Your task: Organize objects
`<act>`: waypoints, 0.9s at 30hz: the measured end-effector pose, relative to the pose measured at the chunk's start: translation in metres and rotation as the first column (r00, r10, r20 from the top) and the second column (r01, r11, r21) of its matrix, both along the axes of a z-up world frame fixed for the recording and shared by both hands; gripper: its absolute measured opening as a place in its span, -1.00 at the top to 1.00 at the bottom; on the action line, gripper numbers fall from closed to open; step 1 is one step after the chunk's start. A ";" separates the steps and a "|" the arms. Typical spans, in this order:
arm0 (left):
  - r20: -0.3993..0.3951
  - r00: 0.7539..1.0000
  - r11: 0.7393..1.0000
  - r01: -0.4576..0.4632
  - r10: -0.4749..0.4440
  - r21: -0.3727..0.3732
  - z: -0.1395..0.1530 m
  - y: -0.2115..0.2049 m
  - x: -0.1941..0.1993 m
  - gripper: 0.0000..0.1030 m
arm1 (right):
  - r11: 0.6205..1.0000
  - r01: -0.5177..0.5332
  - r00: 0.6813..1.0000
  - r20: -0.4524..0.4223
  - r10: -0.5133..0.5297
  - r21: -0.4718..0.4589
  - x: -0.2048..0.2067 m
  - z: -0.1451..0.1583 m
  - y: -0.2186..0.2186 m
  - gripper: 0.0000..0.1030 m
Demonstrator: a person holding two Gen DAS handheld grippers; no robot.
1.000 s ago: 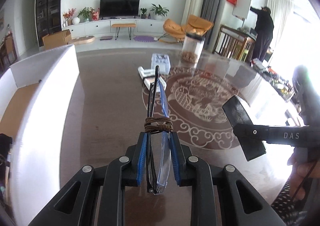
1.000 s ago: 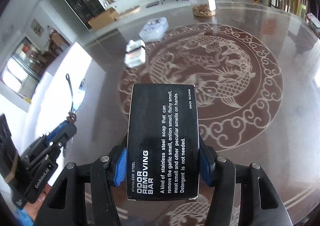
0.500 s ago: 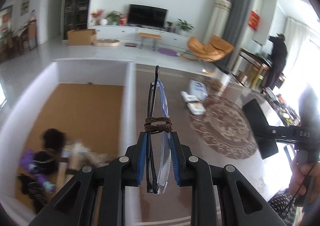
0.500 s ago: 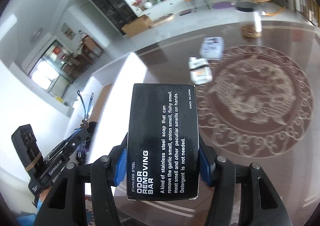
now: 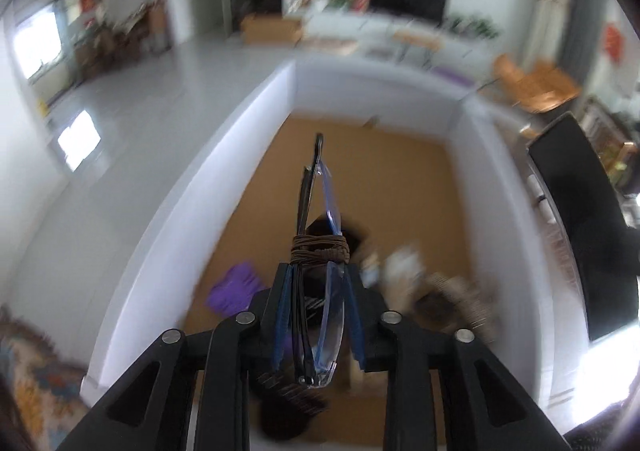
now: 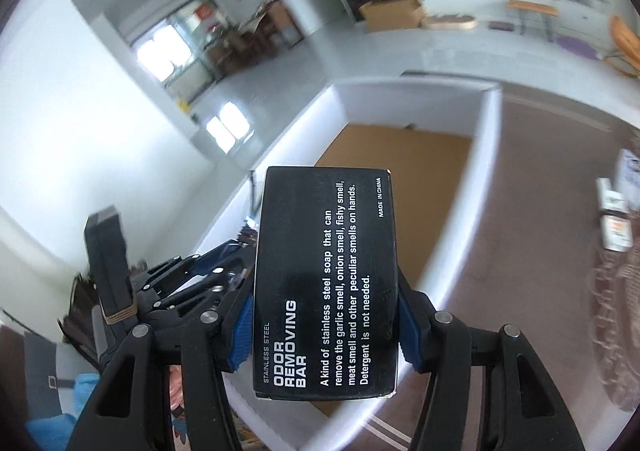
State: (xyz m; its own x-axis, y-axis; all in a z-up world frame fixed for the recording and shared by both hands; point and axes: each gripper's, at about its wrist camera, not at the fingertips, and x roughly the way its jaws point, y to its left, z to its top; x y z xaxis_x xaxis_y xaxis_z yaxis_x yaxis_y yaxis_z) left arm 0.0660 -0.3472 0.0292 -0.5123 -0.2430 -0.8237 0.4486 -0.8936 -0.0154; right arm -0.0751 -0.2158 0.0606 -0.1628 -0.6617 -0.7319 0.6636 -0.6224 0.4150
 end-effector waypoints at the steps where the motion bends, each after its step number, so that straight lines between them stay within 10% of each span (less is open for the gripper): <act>1: 0.028 0.999 1.000 -0.031 0.030 0.003 -0.006 -0.006 0.000 0.37 | 1.000 -0.017 1.000 0.010 0.017 0.017 0.002 -0.009 -0.011 -0.17; 5: 0.044 0.992 0.993 -0.114 0.115 -0.028 -0.013 -0.010 0.011 -0.84 | 0.997 -0.040 0.999 0.006 0.040 0.064 0.012 -0.030 -0.023 -0.49; 12: -0.042 0.991 0.990 -0.132 0.130 -0.048 0.002 0.014 0.004 -0.88 | 0.992 0.127 0.980 -0.158 -0.123 0.016 0.000 -0.014 0.058 -0.82; 16: -0.138 0.990 0.998 -0.046 0.042 -0.032 0.024 0.053 -0.007 -0.88 | 0.950 0.311 0.916 -0.278 -0.291 0.033 -0.008 -0.029 0.134 -0.92; 27: -0.250 0.894 0.922 0.388 -0.371 0.018 0.043 0.232 -0.050 -0.89 | 0.601 0.757 0.648 -0.409 -0.642 0.257 -0.013 -0.131 0.361 -0.92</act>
